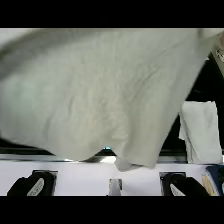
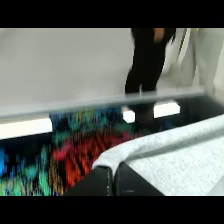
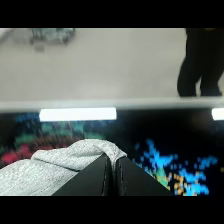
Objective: Fold the shirts.
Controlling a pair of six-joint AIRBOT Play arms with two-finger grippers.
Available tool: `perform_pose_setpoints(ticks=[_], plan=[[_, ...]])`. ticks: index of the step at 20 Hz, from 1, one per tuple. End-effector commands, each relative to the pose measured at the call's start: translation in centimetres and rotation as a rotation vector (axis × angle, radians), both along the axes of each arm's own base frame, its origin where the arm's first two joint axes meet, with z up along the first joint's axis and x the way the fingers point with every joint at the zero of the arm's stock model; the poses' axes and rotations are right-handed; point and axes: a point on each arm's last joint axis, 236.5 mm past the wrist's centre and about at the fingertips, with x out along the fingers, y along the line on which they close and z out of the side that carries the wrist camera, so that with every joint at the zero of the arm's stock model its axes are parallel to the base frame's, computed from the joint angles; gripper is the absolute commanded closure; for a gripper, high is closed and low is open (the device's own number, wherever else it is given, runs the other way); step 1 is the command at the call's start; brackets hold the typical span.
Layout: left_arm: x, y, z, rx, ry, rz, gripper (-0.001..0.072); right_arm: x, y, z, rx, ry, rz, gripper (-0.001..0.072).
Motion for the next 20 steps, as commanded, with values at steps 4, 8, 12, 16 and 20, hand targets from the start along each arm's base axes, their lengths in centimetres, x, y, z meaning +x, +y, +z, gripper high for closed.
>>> perform_pose_setpoints(ticks=[4, 8, 12, 16, 20], plan=[[9.8, 2.6, -16.0, -0.031, 0.317, 0.107, 0.0667, 16.1, 5.1, -14.7, 0.092, 0.233, 0.001, 0.0684], [15.0, 3.7, -20.2, -0.053, 0.370, 0.152, 0.0667, 20.2, 8.6, -18.3, 0.370, 0.250, 0.013, 0.0684], [18.0, 3.9, -27.8, -0.052, 0.551, 0.153, 0.0666, 21.4, 11.5, -25.8, 0.458, 0.449, 0.032, 0.0684], [19.4, 3.4, -34.0, -0.106, 0.708, 0.154, 0.0666, 20.4, 13.2, -35.4, 0.474, 0.734, -0.001, 0.0684], [19.1, 2.4, -38.0, -0.172, 0.848, 0.145, 0.0435, 19.5, 13.5, -38.8, 0.460, 0.840, -0.009, 0.0436]])
